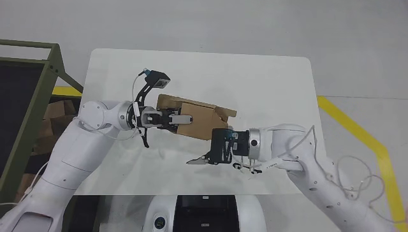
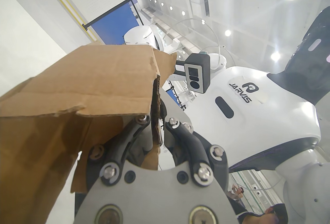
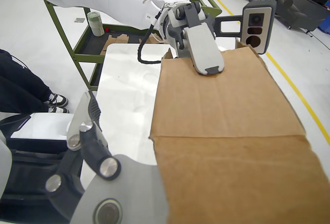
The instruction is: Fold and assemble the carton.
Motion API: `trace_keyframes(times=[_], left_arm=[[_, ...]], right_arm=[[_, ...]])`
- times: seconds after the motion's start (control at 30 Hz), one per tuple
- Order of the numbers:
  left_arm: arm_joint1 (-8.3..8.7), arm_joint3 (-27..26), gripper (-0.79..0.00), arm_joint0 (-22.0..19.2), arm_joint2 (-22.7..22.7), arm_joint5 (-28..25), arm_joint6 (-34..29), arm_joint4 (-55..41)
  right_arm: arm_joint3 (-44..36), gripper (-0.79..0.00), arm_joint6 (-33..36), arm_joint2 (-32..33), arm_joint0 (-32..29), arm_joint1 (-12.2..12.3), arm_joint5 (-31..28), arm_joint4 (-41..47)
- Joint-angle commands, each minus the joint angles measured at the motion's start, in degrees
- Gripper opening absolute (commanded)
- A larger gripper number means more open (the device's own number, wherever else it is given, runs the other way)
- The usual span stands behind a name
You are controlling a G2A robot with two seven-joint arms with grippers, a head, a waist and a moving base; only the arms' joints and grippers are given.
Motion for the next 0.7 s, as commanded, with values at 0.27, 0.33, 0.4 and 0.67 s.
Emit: trace_keyframes(times=[0.27,0.33,0.4,0.67], left_arm=[[-0.18,0.0,-0.785,0.7,-1.8,-1.4,1.5,0.7],[-0.18,-0.1,-0.785,1.0,-2.3,-2.2,2.2,1.9],[-0.20,-0.2,-0.785,1.4,-2.8,-3.1,3.1,3.2],[-0.42,-2.6,-0.785,3.3,-3.4,-5.3,8.7,11.4]], right_arm=[[-5.6,0.000,-1.9,9.1,-10.2,2.0,2.8,2.8],[-7.3,0.000,-1.6,11.4,-13.0,2.5,3.0,4.4],[-8.9,0.000,-1.7,13.7,-15.7,2.9,3.6,5.4],[-11.9,0.000,-2.0,19.4,-21.7,3.5,7.0,15.7]])
